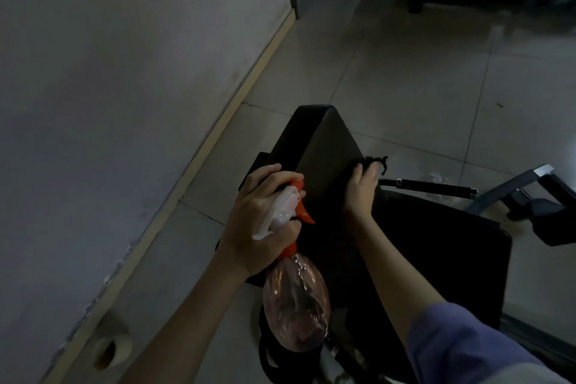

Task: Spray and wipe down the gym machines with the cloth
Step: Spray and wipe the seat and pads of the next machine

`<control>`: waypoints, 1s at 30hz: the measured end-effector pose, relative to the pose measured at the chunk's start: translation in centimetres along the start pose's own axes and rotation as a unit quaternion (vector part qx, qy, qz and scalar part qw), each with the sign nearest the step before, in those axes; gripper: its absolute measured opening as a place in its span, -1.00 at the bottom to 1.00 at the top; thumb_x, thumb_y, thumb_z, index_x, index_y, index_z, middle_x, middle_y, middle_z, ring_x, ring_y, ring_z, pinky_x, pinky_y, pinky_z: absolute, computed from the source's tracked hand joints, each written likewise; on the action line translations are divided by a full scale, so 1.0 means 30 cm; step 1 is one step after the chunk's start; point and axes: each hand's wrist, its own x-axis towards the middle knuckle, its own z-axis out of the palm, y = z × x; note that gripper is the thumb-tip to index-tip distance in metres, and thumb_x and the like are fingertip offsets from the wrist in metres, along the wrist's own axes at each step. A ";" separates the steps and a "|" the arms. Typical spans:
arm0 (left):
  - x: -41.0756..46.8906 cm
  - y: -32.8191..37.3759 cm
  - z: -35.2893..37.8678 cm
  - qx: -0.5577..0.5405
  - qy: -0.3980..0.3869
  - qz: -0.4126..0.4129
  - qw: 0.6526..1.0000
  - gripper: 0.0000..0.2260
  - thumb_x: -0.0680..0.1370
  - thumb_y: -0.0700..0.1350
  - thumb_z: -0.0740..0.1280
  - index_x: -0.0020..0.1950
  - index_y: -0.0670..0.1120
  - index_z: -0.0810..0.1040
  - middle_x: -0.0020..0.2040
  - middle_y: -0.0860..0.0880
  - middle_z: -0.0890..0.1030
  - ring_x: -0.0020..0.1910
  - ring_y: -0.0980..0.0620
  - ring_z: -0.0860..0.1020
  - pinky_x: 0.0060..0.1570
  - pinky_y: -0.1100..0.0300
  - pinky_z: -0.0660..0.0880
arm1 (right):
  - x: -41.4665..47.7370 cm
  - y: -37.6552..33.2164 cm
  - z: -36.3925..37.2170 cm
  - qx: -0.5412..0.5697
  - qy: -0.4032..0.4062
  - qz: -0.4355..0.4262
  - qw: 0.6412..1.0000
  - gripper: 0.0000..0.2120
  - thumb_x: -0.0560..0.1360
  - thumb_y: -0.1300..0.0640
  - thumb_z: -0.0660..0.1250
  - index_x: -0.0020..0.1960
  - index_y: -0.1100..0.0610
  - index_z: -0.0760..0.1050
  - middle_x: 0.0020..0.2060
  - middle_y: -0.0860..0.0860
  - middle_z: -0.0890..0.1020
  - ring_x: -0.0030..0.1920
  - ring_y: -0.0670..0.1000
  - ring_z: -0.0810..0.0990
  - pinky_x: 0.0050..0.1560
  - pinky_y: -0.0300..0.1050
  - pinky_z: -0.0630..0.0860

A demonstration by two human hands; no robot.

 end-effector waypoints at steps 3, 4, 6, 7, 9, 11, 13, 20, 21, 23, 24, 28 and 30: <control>0.004 -0.003 -0.003 -0.016 0.003 0.008 1.000 -0.57 0.37 -0.05 0.25 0.21 -0.12 0.54 0.27 0.41 0.30 0.39 -0.05 0.33 0.18 -0.13 0.49 | -0.115 -0.010 0.022 0.007 -0.014 -0.066 0.998 -0.46 0.65 0.05 0.01 0.54 0.15 -0.11 0.54 0.04 -0.02 0.52 -0.02 -0.10 0.51 0.00 -0.09; 0.007 -0.007 -0.001 -0.012 0.004 0.018 1.000 -0.58 0.38 -0.05 0.25 0.21 -0.11 0.53 0.28 0.41 0.30 0.39 -0.06 0.33 0.17 -0.14 0.49 | -0.171 0.010 0.029 0.006 -0.023 -0.102 0.994 -0.46 0.65 0.05 0.02 0.54 0.14 -0.11 0.54 0.01 -0.03 0.51 -0.06 -0.12 0.51 -0.03 -0.11; 0.012 -0.012 0.001 -0.004 0.003 0.028 1.000 -0.59 0.39 -0.03 0.25 0.23 -0.07 0.51 0.28 0.40 0.29 0.39 -0.07 0.33 0.17 -0.14 0.49 | -0.251 0.074 0.029 0.001 -0.034 -0.152 0.988 -0.42 0.61 -0.01 0.01 0.54 0.12 -0.10 0.52 -0.06 -0.03 0.48 -0.15 -0.15 0.48 -0.11 -0.12; 0.012 -0.013 0.002 -0.001 -0.001 0.024 1.000 -0.59 0.40 -0.02 0.24 0.22 -0.07 0.52 0.29 0.38 0.30 0.39 -0.07 0.32 0.18 -0.14 0.48 | -0.255 0.109 0.024 -0.006 -0.033 -0.155 0.987 -0.41 0.60 -0.03 0.00 0.54 0.11 -0.10 0.51 -0.08 -0.02 0.48 -0.16 -0.14 0.48 -0.12 -0.11; 0.011 -0.014 0.003 0.021 -0.004 0.013 1.000 -0.59 0.40 0.00 0.22 0.17 -0.13 0.58 0.29 0.25 0.36 0.40 -0.01 0.27 0.24 -0.07 0.44 | -0.193 0.151 0.016 -0.022 -0.019 -0.113 0.993 -0.44 0.63 -0.01 -0.01 0.54 0.12 -0.09 0.53 -0.01 -0.02 0.51 -0.08 -0.10 0.51 -0.06 -0.07; 0.010 -0.014 0.003 0.033 -0.005 0.002 0.999 -0.58 0.39 0.01 0.21 0.13 -0.16 0.61 0.30 0.12 0.43 0.41 0.05 0.25 0.27 0.02 0.41 | -0.099 0.136 0.005 -0.021 0.000 -0.018 1.000 -0.48 0.65 0.04 -0.02 0.54 0.16 -0.07 0.54 0.07 0.01 0.53 0.01 -0.05 0.51 0.01 -0.04; 0.009 -0.016 -0.001 0.026 -0.005 -0.004 1.000 -0.57 0.39 0.01 0.21 0.12 -0.18 0.62 0.29 0.08 0.44 0.41 0.06 0.25 0.27 0.04 0.41 | -0.056 0.090 0.007 -0.019 0.005 0.037 0.999 -0.49 0.66 0.04 -0.02 0.54 0.18 -0.05 0.54 0.10 0.03 0.53 0.05 -0.03 0.50 0.04 -0.03; 0.015 -0.017 0.000 0.039 -0.015 -0.006 0.999 -0.55 0.38 0.04 0.18 0.14 -0.15 0.60 0.32 0.02 0.44 0.41 0.07 0.23 0.29 0.25 0.32 | -0.351 0.143 0.032 -0.014 -0.053 -0.154 0.987 -0.45 0.57 -0.09 -0.04 0.50 -0.02 -0.15 0.49 -0.14 -0.08 0.46 -0.17 -0.18 0.47 -0.12 -0.13; 0.014 -0.015 0.000 0.033 -0.022 -0.015 0.999 -0.55 0.37 0.05 0.18 0.15 -0.12 0.60 0.33 0.03 0.43 0.41 0.09 0.23 0.28 0.33 0.28 | -0.356 0.172 0.026 -0.023 -0.050 -0.147 0.988 -0.47 0.59 -0.07 -0.04 0.49 -0.04 -0.16 0.49 -0.14 -0.07 0.47 -0.15 -0.17 0.49 -0.10 -0.12; 0.013 -0.014 -0.005 0.011 -0.033 -0.030 0.999 -0.55 0.35 0.07 0.19 0.16 -0.06 0.57 0.33 0.05 0.41 0.41 0.07 0.23 0.30 0.34 0.26 | -0.336 0.201 0.025 -0.040 -0.027 -0.108 0.993 -0.50 0.65 0.00 -0.02 0.52 0.01 -0.12 0.53 -0.06 -0.04 0.51 -0.08 -0.13 0.51 -0.04 -0.10; 0.015 -0.014 -0.007 -0.004 -0.039 -0.038 0.998 -0.56 0.34 0.06 0.20 0.17 -0.03 0.55 0.32 0.06 0.40 0.41 0.05 0.25 0.32 0.25 0.28 | -0.318 0.199 0.027 -0.046 -0.021 -0.085 0.995 -0.50 0.66 0.03 -0.02 0.53 0.04 -0.10 0.54 -0.03 -0.03 0.52 -0.04 -0.11 0.51 -0.03 -0.09; -0.019 0.023 -0.029 -0.051 -0.077 -0.085 0.992 -0.54 0.33 0.07 0.23 0.17 -0.05 0.55 0.35 0.01 0.42 0.45 0.12 0.18 0.36 0.36 0.16 | -0.328 0.174 0.033 -0.040 -0.034 -0.030 0.998 -0.50 0.66 0.05 -0.03 0.55 0.11 -0.08 0.54 0.01 -0.03 0.53 0.02 -0.10 0.51 -0.01 -0.09; -0.055 0.045 -0.045 -0.126 -0.094 -0.103 0.982 -0.59 0.33 0.06 0.24 0.17 0.10 0.50 0.37 0.01 0.41 0.45 0.08 0.23 0.36 0.33 0.19 | -0.371 0.169 0.033 -0.027 -0.045 -0.029 0.998 -0.50 0.66 0.06 -0.03 0.54 0.12 -0.09 0.54 0.01 -0.05 0.53 0.02 -0.11 0.51 -0.01 -0.10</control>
